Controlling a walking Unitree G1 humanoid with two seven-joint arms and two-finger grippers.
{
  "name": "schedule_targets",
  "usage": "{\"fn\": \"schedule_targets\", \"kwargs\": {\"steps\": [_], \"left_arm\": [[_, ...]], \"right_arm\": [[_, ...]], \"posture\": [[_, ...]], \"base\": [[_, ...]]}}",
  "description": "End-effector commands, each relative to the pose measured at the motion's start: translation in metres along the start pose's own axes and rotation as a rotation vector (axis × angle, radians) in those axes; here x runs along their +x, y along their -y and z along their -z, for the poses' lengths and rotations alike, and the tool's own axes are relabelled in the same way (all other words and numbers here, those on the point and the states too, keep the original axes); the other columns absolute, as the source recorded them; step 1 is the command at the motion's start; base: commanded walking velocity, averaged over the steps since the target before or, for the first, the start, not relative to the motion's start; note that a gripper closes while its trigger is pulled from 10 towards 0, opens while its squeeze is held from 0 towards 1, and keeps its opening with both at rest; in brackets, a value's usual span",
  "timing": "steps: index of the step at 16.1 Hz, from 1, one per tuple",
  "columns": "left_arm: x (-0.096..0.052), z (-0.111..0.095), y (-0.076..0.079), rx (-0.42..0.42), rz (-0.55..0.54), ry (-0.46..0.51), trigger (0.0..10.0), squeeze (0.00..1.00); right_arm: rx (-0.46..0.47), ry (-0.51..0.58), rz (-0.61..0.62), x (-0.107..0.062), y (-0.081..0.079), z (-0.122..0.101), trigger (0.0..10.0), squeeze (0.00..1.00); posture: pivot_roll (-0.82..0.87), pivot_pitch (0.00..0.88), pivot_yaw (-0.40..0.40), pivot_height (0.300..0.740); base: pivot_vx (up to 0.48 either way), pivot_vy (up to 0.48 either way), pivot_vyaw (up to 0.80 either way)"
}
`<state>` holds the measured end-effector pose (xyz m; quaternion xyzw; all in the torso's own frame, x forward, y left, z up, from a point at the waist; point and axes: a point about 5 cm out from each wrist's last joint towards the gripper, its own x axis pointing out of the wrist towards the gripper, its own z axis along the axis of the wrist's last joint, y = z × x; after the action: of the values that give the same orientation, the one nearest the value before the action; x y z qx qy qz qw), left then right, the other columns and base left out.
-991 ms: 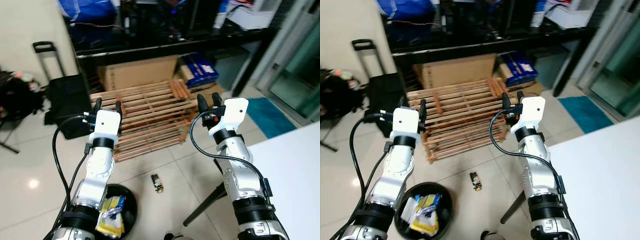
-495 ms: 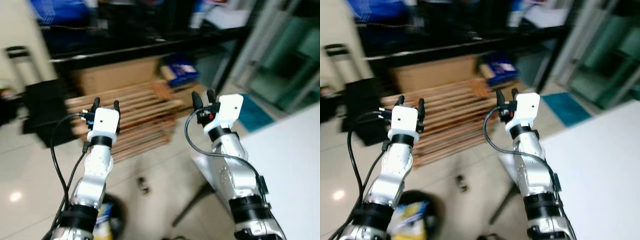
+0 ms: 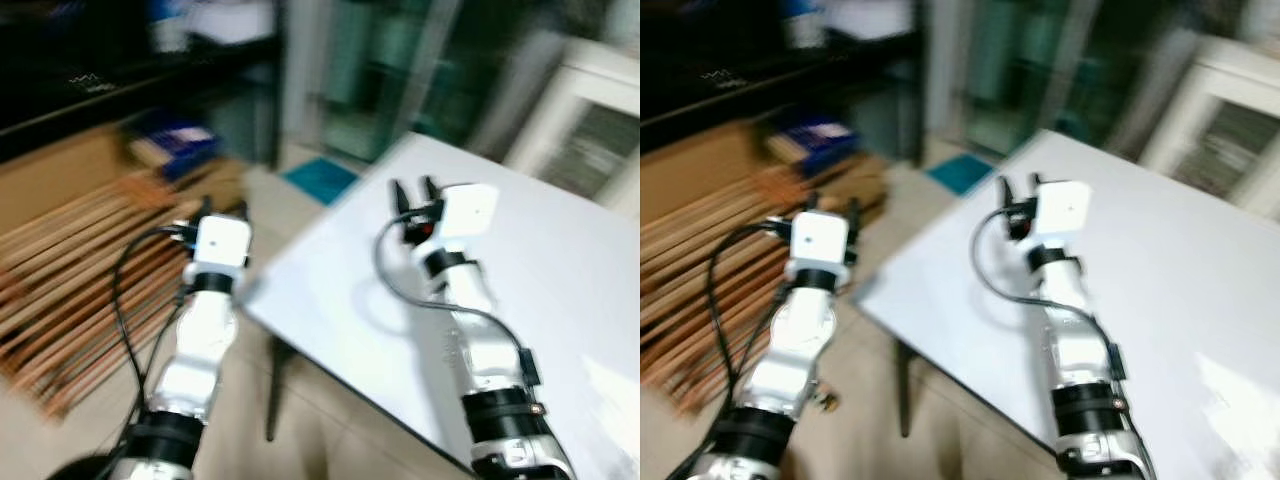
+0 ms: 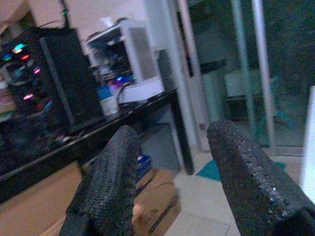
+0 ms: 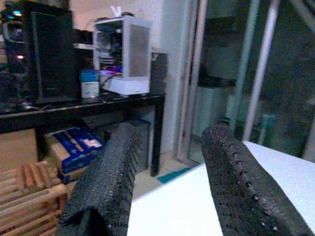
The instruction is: Picking trash to rubbish bin
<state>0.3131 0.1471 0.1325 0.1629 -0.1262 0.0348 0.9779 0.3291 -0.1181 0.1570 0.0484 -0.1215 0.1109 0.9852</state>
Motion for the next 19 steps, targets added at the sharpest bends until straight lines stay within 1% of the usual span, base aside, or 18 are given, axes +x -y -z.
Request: {"fn": "schedule_targets", "kwargs": {"steps": [1, 5, 6, 7, 8, 10, 11, 14, 19], "left_arm": [[0.0004, -0.0044, 0.0047, -0.010, 0.019, 0.012, 10.0, 0.00], [0.0018, -0.0045, 0.0064, -0.014, 0.030, 0.009, 10.0, 0.00], [0.0031, -0.0044, 0.0057, 0.008, 0.028, 0.006, 10.0, 0.00], [0.0038, -0.0032, 0.0050, 0.030, 0.023, 0.000, 10.0, 0.00], [0.0041, -0.0020, 0.0054, 0.034, 0.024, -0.007, 10.0, 0.00], [0.0040, -0.0026, 0.0067, 0.024, 0.024, -0.007, 10.0, 0.00], [0.0036, -0.0026, 0.0072, 0.005, 0.021, -0.008, 10.0, 0.00], [0.0025, -0.0026, 0.0083, 0.016, 0.029, -0.006, 10.0, 0.00], [0.0027, -0.0040, 0.0079, 0.009, 0.028, 0.005, 10.0, 0.00]], "right_arm": [[-0.006, 0.001, 0.022, -0.0004, 0.0067, -0.0025, 10.0, 0.00], [-0.005, -0.001, 0.021, 0.0004, 0.0061, -0.0028, 10.0, 0.00], [-0.004, -0.002, 0.016, 0.0011, 0.0054, -0.0029, 10.0, 0.00], [-0.003, -0.003, 0.012, 0.0016, 0.0045, -0.0029, 10.0, 0.00], [-0.004, -0.004, 0.011, 0.0020, 0.0046, -0.0029, 10.0, 0.00], [-0.005, -0.004, 0.013, 0.0019, 0.0055, -0.0031, 10.0, 0.00], [-0.006, -0.005, 0.013, 0.0015, 0.0057, -0.0030, 10.0, 0.00], [-0.005, -0.008, 0.010, 0.0003, 0.0049, -0.0019, 10.0, 0.00], [-0.003, -0.013, 0.005, 0.0001, 0.0029, -0.0002, 10.0, 0.00]], "posture": [[0.01, 0.000, -0.083, 0.740], [0.01, 0.003, -0.083, 0.740], [0.01, 0.006, -0.086, 0.740], [0.01, 0.006, -0.087, 0.740], [0.01, 0.008, -0.089, 0.740], [0.01, 0.011, -0.091, 0.740], [0.01, 0.011, -0.091, 0.740], [0.00, 0.003, -0.089, 0.740], [0.01, 0.000, -0.085, 0.740]], "base": [[0.000, 0.000, -0.80], [0.000, 0.000, -0.80], [0.000, 0.000, -0.80], [0.000, -0.480, -0.80], [0.000, -0.480, -0.80], [0.000, -0.480, -0.80], [0.000, 0.000, -0.80], [0.000, 0.000, -0.80], [0.000, 0.000, -0.80]]}}
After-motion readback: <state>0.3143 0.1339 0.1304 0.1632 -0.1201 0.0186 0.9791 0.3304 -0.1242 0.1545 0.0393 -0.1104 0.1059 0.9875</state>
